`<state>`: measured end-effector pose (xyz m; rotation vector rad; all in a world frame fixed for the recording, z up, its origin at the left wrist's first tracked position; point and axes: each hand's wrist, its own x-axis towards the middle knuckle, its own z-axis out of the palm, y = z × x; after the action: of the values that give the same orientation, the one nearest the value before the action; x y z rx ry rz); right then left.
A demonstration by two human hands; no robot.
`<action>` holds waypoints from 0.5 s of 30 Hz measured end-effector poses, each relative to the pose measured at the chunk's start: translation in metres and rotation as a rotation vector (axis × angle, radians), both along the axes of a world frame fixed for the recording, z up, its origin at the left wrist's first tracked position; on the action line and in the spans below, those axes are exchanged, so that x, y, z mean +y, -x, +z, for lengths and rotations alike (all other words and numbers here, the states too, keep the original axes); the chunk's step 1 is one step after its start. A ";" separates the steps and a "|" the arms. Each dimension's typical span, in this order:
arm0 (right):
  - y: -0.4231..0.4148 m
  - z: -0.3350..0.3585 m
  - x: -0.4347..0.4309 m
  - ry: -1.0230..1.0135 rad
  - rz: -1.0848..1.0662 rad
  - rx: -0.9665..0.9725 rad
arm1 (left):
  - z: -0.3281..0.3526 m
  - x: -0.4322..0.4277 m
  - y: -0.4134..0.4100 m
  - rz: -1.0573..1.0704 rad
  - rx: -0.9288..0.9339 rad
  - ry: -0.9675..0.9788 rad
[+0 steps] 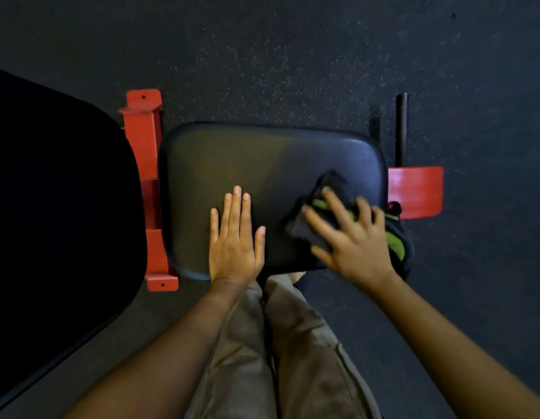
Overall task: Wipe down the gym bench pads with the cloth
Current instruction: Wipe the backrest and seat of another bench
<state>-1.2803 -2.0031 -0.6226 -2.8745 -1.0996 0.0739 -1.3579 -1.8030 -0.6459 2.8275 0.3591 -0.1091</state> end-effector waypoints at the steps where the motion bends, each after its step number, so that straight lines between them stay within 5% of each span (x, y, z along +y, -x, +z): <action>1: -0.013 -0.001 0.011 -0.010 -0.123 0.005 | 0.000 0.000 0.000 -0.002 -0.008 0.001; 5: -0.068 0.009 0.081 -0.046 -0.514 0.130 | 0.001 0.002 -0.001 -0.011 -0.007 -0.001; 11: -0.002 0.004 0.053 0.023 -0.100 0.055 | 0.002 0.006 0.000 -0.028 -0.005 0.039; 15: 0.039 0.012 0.010 0.066 -0.120 0.078 | 0.001 0.008 0.001 -0.032 -0.013 0.064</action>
<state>-1.3197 -1.9926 -0.6108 -2.9601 -0.9265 0.2185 -1.3590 -1.7949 -0.6450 2.7703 0.3020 -0.1064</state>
